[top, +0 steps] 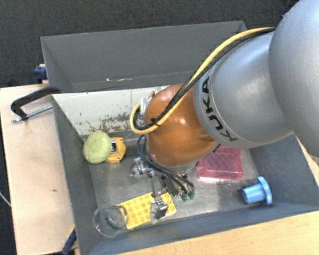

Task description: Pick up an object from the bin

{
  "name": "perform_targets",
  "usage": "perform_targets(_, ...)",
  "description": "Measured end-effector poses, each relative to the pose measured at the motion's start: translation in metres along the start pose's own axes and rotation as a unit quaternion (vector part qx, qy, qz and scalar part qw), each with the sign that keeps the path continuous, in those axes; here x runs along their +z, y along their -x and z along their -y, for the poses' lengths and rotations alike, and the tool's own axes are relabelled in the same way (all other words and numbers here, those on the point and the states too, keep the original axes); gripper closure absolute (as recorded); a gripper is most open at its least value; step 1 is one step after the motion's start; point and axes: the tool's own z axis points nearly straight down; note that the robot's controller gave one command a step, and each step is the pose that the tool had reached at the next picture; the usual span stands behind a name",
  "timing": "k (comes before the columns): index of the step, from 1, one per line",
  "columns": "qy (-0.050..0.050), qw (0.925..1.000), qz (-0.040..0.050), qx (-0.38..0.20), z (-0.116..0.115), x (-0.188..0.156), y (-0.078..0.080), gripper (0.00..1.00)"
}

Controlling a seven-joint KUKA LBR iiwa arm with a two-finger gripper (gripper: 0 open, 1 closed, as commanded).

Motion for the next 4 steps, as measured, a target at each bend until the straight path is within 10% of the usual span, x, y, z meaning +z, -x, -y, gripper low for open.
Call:
perform_targets(2,0.001,0.9994,0.0026,0.034,0.013,0.045,0.003,0.00)
perform_targets(3,0.000,1.0000,0.0037,0.004,0.004,0.042,0.004,1.00)
perform_targets(4,0.000,1.0000,0.0037,0.004,0.004,0.042,0.004,1.00)
